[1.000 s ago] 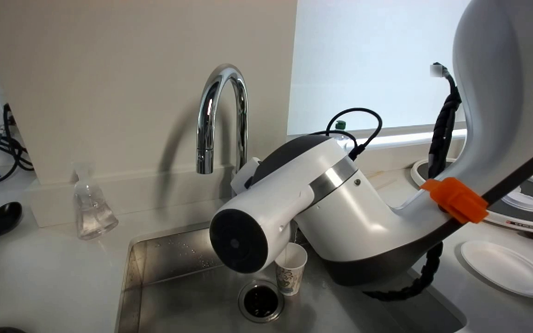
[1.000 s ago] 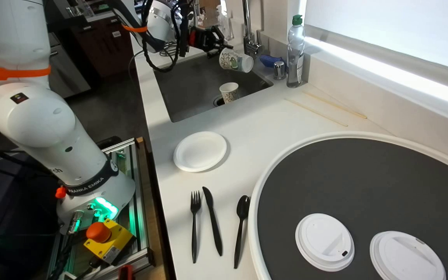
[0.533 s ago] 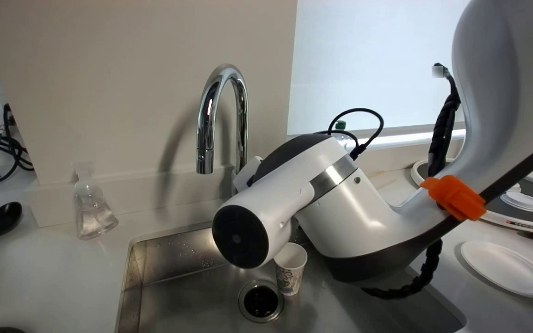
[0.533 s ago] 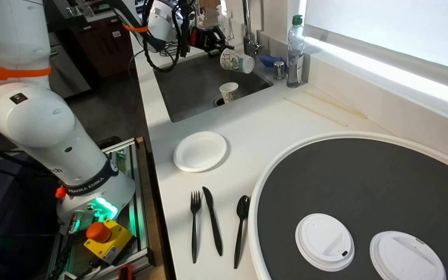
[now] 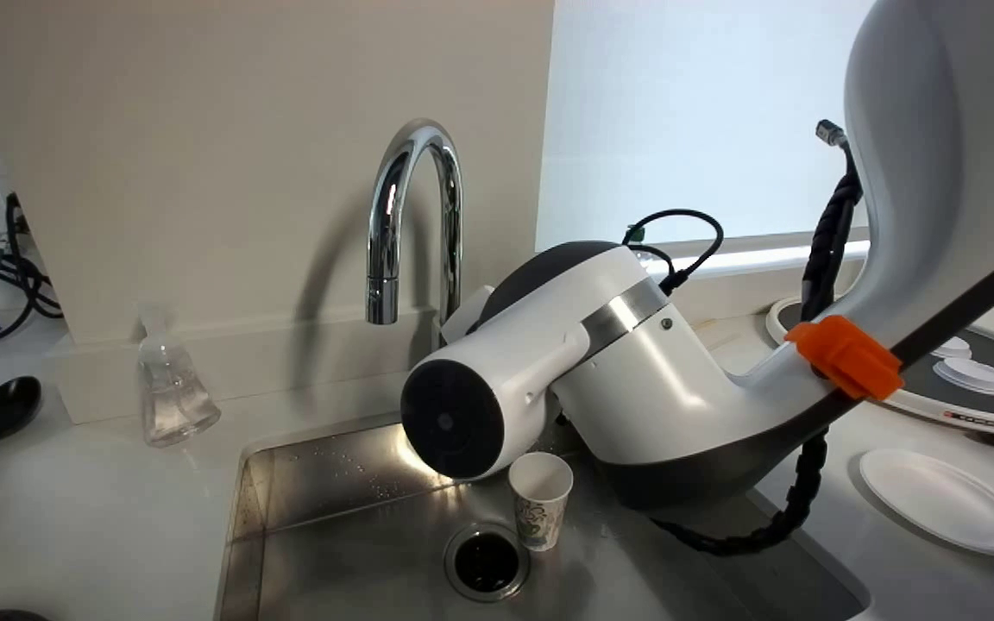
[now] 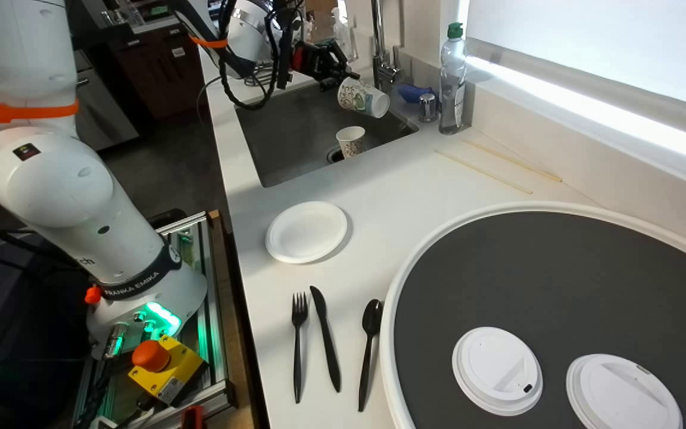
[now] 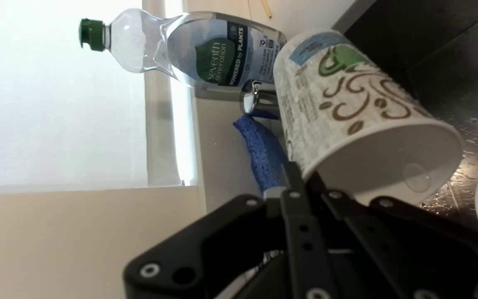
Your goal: Place the coffee cup in the sink then put the liquid from the cup on the left into the cup on the right.
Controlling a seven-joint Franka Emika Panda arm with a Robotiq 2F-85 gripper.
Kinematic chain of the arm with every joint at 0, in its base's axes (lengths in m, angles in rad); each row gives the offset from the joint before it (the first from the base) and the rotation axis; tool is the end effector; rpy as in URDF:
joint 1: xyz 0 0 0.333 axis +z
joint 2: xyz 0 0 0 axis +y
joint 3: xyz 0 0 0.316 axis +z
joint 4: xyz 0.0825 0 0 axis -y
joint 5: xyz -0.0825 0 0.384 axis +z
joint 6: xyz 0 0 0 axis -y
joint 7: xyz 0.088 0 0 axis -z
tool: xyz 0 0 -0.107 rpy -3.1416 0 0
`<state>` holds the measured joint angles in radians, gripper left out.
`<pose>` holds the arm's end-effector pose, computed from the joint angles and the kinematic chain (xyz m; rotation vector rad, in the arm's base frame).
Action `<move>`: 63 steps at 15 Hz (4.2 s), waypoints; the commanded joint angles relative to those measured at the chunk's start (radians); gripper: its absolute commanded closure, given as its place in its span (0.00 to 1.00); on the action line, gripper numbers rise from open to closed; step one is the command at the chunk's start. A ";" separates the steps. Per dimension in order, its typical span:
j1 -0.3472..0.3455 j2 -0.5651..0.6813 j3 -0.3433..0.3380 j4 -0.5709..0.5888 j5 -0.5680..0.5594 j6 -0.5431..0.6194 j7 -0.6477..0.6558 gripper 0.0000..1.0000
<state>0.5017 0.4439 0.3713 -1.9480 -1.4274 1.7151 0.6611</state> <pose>0.4592 0.3857 0.2761 1.7374 0.9074 0.4761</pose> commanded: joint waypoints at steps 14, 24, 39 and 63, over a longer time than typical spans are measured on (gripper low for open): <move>-0.181 -0.248 -0.041 -0.165 0.249 0.394 0.182 0.99; -0.267 -0.443 -0.139 -0.333 0.363 0.630 0.332 0.99; -0.366 -0.620 -0.228 -0.536 0.469 0.870 0.579 0.99; -0.396 -0.665 -0.303 -0.666 0.488 0.935 0.769 0.57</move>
<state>0.1097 -0.1929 0.0746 -2.5719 -0.9445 2.6358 1.4142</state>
